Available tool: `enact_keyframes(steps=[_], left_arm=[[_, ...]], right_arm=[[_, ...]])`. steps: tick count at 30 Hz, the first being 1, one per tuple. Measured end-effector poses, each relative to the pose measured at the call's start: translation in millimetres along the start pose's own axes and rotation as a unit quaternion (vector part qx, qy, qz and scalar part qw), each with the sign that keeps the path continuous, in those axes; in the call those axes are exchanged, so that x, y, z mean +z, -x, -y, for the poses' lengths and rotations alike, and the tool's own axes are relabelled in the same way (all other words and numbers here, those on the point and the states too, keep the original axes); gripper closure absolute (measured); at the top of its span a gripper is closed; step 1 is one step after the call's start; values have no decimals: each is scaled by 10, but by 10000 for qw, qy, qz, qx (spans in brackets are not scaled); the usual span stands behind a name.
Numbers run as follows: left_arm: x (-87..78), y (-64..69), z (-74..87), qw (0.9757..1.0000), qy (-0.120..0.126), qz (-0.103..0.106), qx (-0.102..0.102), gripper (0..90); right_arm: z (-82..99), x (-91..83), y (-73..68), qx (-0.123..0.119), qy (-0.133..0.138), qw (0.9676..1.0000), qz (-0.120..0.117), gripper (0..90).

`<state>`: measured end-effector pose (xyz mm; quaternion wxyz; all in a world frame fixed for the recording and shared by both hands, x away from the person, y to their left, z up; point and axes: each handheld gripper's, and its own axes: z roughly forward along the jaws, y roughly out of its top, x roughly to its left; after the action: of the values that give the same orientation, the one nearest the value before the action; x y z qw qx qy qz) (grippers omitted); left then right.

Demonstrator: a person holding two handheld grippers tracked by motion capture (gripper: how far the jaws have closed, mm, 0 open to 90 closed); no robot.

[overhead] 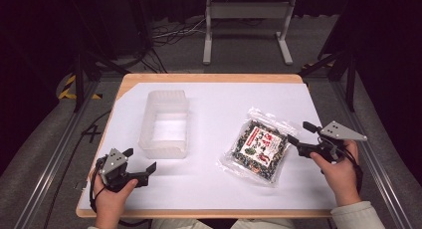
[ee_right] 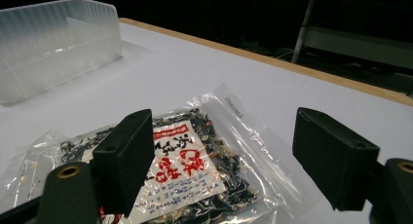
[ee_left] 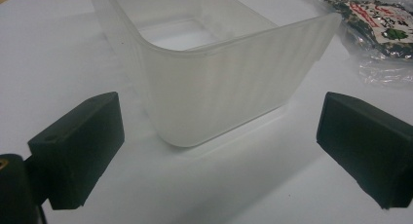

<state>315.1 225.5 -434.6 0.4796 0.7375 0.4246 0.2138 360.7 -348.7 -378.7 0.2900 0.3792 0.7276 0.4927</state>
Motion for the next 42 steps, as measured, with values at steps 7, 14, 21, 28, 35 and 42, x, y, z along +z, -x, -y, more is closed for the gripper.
enact_keyframes(steps=[7,14,21,28,35,42], left_arm=[[26,19,-7,9998,-51,162,79,17],[23,23,-2,9997,19,221,73,17],[19,28,7,9995,71,253,187,16],[17,33,15,9994,24,191,280,15],[10,39,31,9990,283,174,291,16],[23,46,33,9990,244,153,349,17]], right_arm=[[-86,82,75,27,72,10000,-13,234],[-83,202,209,149,43,9999,-8,224],[-96,250,306,219,62,9997,119,224],[-167,319,319,21,-137,9999,37,191],[-71,418,432,211,-348,9991,108,191],[48,508,474,319,-586,9977,94,191]])
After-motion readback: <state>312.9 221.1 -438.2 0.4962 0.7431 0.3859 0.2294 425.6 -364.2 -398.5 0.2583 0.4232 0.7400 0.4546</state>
